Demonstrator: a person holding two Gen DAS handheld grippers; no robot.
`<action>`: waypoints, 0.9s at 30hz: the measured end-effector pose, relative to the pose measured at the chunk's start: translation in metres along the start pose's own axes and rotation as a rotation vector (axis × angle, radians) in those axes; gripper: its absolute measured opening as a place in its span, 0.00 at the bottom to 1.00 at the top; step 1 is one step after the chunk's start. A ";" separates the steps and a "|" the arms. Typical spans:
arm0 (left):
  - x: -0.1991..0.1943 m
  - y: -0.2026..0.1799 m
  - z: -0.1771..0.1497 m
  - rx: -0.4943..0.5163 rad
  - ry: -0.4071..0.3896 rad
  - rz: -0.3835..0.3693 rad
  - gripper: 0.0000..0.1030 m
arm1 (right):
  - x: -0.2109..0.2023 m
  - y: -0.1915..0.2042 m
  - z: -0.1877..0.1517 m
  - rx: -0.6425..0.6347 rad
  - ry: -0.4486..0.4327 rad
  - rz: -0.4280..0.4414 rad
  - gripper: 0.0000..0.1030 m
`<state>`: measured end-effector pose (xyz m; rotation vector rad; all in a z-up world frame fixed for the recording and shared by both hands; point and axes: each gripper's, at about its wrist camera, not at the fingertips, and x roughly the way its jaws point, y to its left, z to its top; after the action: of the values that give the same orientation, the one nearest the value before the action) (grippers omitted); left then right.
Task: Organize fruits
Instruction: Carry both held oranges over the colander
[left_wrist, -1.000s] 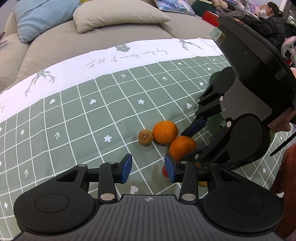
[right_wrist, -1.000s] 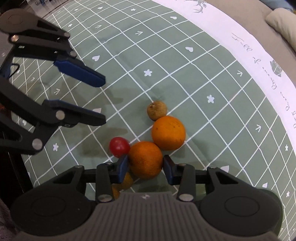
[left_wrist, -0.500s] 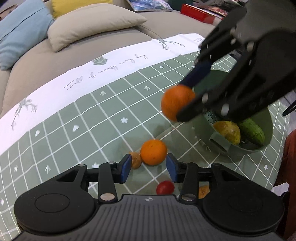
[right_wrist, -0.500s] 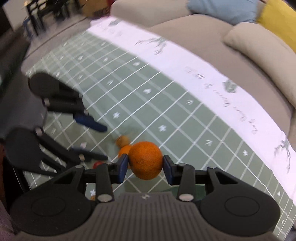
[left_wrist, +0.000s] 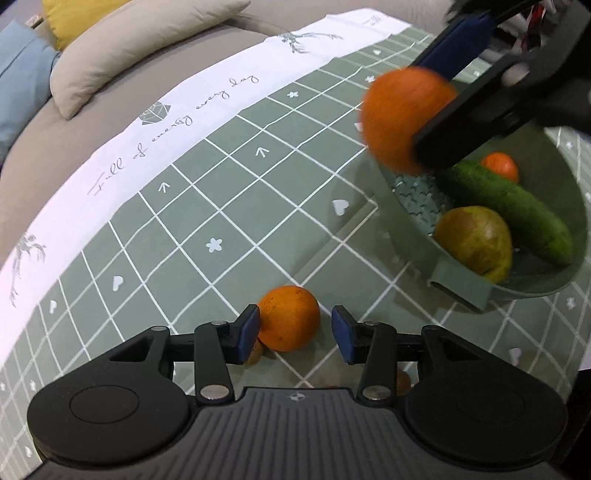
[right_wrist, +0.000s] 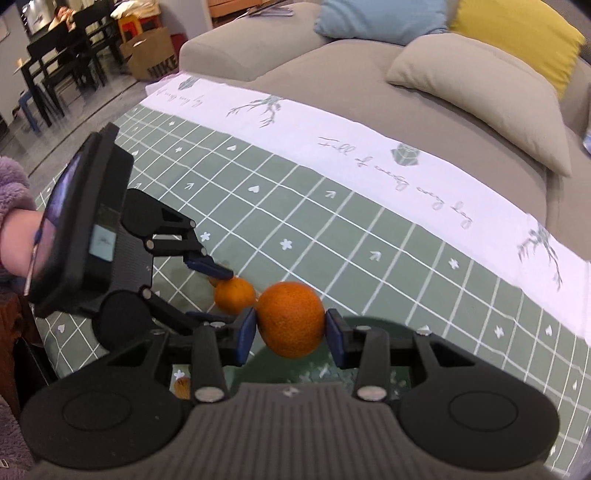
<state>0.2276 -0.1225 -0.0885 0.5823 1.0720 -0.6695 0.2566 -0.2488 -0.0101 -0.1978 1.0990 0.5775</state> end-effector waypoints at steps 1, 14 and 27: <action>0.001 -0.001 0.001 0.005 0.008 0.011 0.50 | -0.003 -0.003 -0.004 0.010 -0.004 -0.004 0.36; -0.009 -0.002 0.006 -0.053 -0.006 0.075 0.41 | -0.013 -0.033 -0.054 0.115 0.035 -0.050 0.36; -0.087 -0.029 0.055 -0.091 -0.180 -0.093 0.40 | -0.026 -0.043 -0.065 0.150 -0.008 -0.051 0.36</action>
<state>0.2112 -0.1636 0.0088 0.3878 0.9593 -0.7357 0.2199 -0.3220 -0.0222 -0.0928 1.1216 0.4473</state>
